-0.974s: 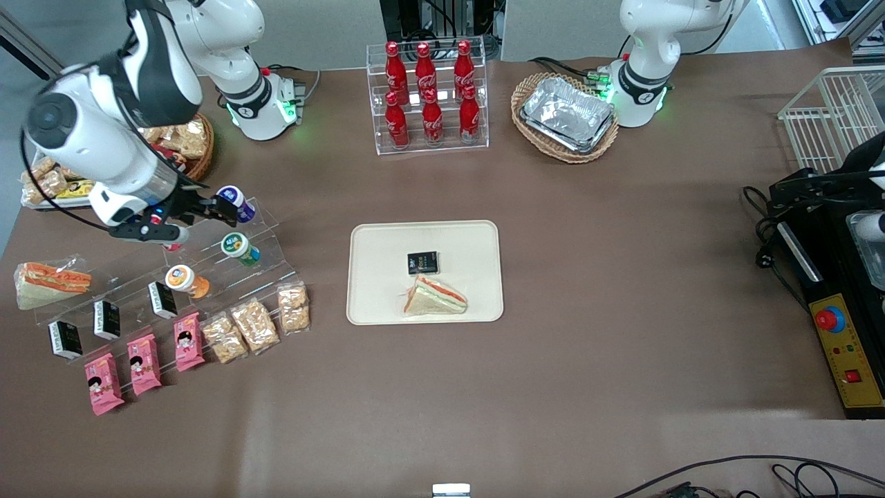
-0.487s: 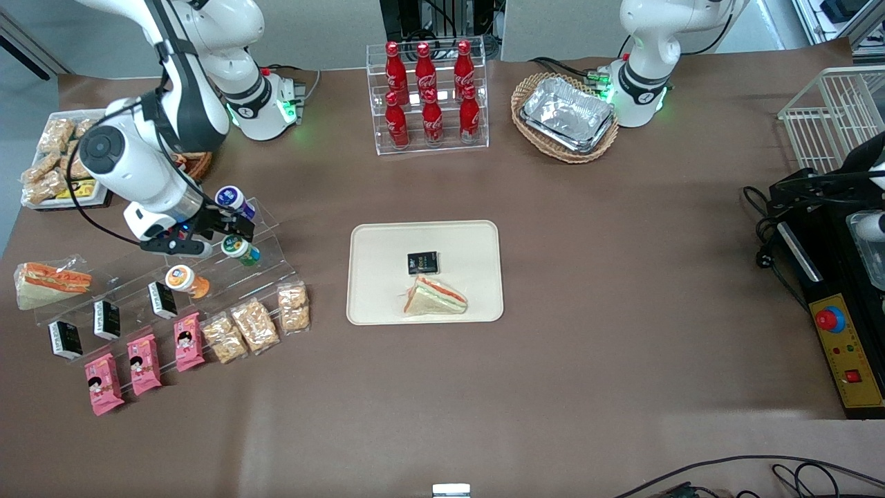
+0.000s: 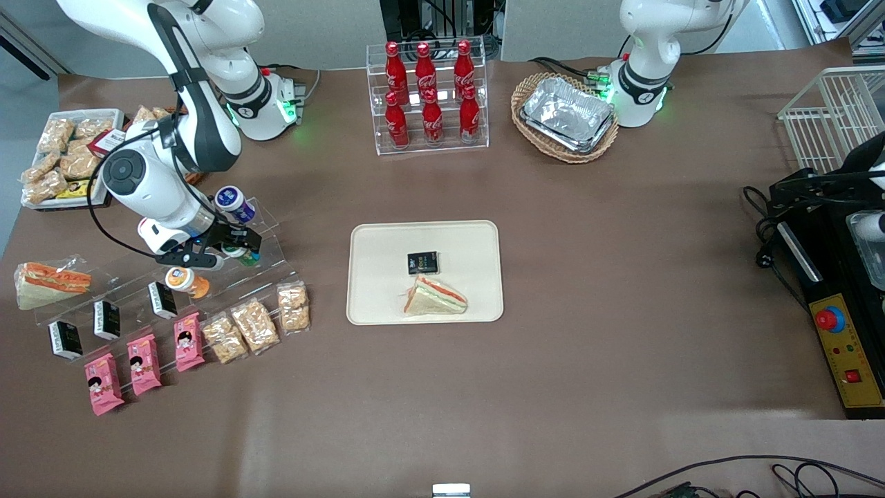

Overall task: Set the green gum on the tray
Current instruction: 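Lower the right gripper and close it on the green gum bottle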

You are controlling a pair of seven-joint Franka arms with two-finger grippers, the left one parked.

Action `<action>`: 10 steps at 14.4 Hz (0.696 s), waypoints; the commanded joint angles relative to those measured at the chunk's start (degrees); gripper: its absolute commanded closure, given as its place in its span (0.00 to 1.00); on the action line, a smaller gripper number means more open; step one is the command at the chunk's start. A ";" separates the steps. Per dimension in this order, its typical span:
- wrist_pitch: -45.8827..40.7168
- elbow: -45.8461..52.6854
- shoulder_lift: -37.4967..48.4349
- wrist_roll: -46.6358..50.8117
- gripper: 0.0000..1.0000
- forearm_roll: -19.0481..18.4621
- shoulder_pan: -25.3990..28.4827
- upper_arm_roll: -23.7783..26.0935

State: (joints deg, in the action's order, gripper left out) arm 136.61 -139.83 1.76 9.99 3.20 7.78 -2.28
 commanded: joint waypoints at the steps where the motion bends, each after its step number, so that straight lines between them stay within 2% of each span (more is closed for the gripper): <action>1: 1.30 -0.45 0.17 -4.26 0.51 -0.73 -1.35 -0.45; 2: 1.21 -0.36 0.26 -5.49 0.61 -0.73 -1.71 -0.45; 4: 0.77 -0.10 0.52 -7.69 0.70 -0.73 -1.97 -0.88; 7: -1.33 2.35 0.96 -11.29 0.70 -0.73 -2.06 -2.55; 10: -12.82 10.60 0.70 -11.74 0.70 -0.65 -2.06 -3.35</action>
State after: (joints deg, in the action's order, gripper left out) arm 133.50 -136.66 2.13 -0.65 3.18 5.99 -5.18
